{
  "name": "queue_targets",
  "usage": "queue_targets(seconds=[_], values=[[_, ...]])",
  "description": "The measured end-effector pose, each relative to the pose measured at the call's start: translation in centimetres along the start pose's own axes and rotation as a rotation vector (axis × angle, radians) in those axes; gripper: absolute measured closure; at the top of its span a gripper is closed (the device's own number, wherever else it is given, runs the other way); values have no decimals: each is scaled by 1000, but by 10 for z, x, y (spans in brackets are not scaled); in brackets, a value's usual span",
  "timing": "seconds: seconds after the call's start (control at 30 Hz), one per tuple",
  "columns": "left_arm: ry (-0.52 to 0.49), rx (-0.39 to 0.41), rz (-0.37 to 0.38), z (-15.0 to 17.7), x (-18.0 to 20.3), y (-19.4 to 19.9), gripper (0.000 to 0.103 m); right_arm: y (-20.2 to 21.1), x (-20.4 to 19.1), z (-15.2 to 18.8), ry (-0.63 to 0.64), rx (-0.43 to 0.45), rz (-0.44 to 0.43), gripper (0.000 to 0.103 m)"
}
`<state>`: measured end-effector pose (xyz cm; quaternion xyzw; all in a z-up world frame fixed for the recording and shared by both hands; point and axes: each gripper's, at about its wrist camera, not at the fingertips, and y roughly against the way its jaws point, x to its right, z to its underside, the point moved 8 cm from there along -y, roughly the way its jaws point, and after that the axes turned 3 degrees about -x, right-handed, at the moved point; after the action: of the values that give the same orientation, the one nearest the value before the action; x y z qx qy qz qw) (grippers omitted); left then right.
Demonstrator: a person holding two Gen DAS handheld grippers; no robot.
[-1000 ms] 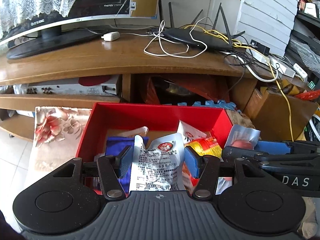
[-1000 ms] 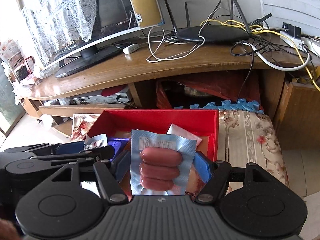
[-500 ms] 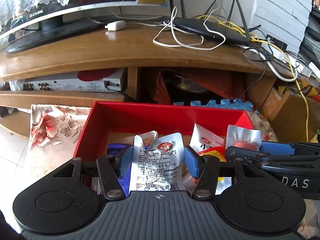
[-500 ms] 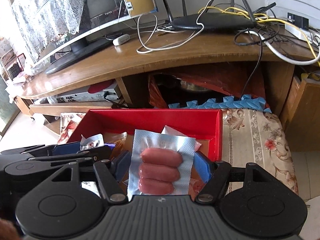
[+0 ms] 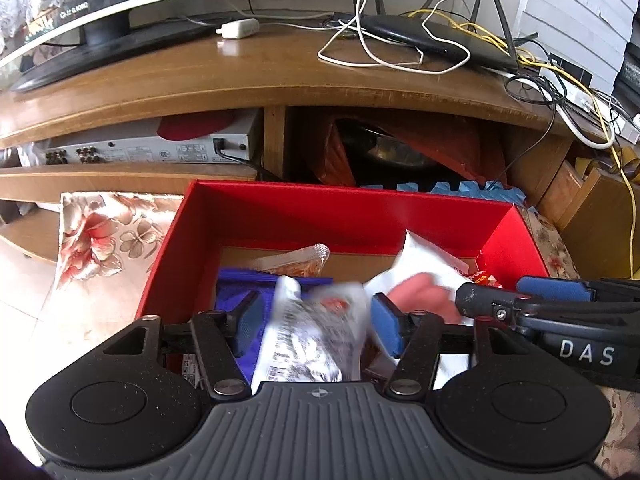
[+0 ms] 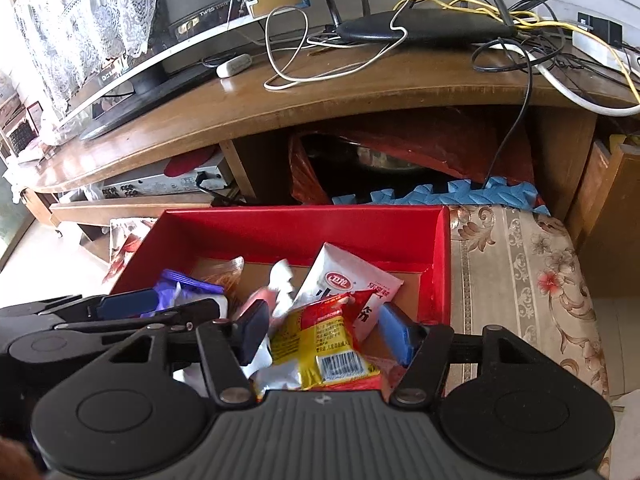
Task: Organize snacks
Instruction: 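Lower white packet into box and open left gripper while right releases sausage pack, then move left tool to round pastry in clear wrapper while right tool moves to gold foil packet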
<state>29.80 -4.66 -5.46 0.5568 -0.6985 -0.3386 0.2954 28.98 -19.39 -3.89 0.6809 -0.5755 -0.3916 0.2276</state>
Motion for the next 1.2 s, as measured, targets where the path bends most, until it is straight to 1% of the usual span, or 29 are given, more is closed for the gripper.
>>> queue_targets(seconds=[0.13,0.57,0.8,1.2], values=[[4,7,-2,-1,-1,2,27,5,0,0,-3,7,6,41],[8,21,22,5,6,22,25,29,0,8,-10,26,21,40],[4,23,45,17,12,36,24,44,2,24,-20,22,22,40],[-24,26,79,41,26,55,24,69,9,60,-49,0,33,40]])
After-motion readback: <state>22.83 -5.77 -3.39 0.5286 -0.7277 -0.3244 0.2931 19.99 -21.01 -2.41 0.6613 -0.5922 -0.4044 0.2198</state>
